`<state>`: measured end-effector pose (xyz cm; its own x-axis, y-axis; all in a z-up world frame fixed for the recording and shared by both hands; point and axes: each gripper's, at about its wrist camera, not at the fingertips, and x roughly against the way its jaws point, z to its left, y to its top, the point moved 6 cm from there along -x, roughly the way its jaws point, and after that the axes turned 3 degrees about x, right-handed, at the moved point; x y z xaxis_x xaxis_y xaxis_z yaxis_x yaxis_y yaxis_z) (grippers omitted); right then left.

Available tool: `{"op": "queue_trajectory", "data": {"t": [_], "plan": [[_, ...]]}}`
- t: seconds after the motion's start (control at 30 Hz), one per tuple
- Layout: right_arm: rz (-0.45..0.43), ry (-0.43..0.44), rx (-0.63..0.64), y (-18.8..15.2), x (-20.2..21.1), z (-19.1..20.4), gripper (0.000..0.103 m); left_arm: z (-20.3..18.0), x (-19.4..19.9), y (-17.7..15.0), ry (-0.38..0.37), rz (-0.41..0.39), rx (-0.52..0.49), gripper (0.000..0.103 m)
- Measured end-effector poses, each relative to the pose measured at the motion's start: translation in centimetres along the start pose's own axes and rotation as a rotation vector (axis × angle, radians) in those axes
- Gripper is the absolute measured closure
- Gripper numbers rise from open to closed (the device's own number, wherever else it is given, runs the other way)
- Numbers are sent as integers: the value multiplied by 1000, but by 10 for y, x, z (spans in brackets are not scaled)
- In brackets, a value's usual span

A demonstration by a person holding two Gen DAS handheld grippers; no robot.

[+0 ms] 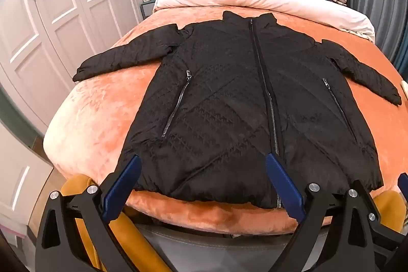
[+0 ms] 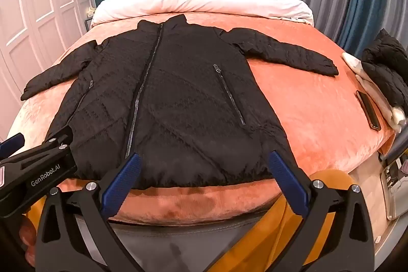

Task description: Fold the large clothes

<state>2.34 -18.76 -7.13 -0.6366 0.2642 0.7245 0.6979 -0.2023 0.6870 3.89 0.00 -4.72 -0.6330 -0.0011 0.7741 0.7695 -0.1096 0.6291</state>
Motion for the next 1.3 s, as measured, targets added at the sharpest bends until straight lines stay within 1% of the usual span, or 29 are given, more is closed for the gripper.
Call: {"op": "queue_trajectory", "data": {"t": [0.13, 0.2, 0.3, 0.33, 0.43, 0.47, 0.6, 0.73, 0.9, 1.3], "plan": [[4, 2, 6, -2, 1, 0, 5, 0, -1, 0, 10, 0, -4, 8], [13, 3, 2, -9, 1, 0, 5, -6, 3, -6, -4, 5, -1, 8], [9, 8, 32, -10, 3, 7, 5, -13, 7, -9, -6, -3, -29, 8], [5, 6, 42, -11, 4, 9, 5, -8, 3, -9, -10, 0, -26, 8], [2, 6, 43, -14, 7, 7, 5, -7, 3, -9, -5, -2, -29, 8], [14, -1, 44, -8, 4, 10, 5, -5, 2, -8, -3, -1, -24, 8], [12, -18, 4, -8, 5, -1, 5, 6, -1, -6, 13, 0, -4, 8], [12, -8, -12, -6, 4, -4, 5, 10, -5, -7, 17, 10, -2, 8], [15, 1, 15, -7, 4, 3, 5, 2, 1, -11, 16, 5, -20, 8], [25, 3, 9, -9, 2, 2, 5, 1, -2, -12, 19, 15, -21, 8]]}}
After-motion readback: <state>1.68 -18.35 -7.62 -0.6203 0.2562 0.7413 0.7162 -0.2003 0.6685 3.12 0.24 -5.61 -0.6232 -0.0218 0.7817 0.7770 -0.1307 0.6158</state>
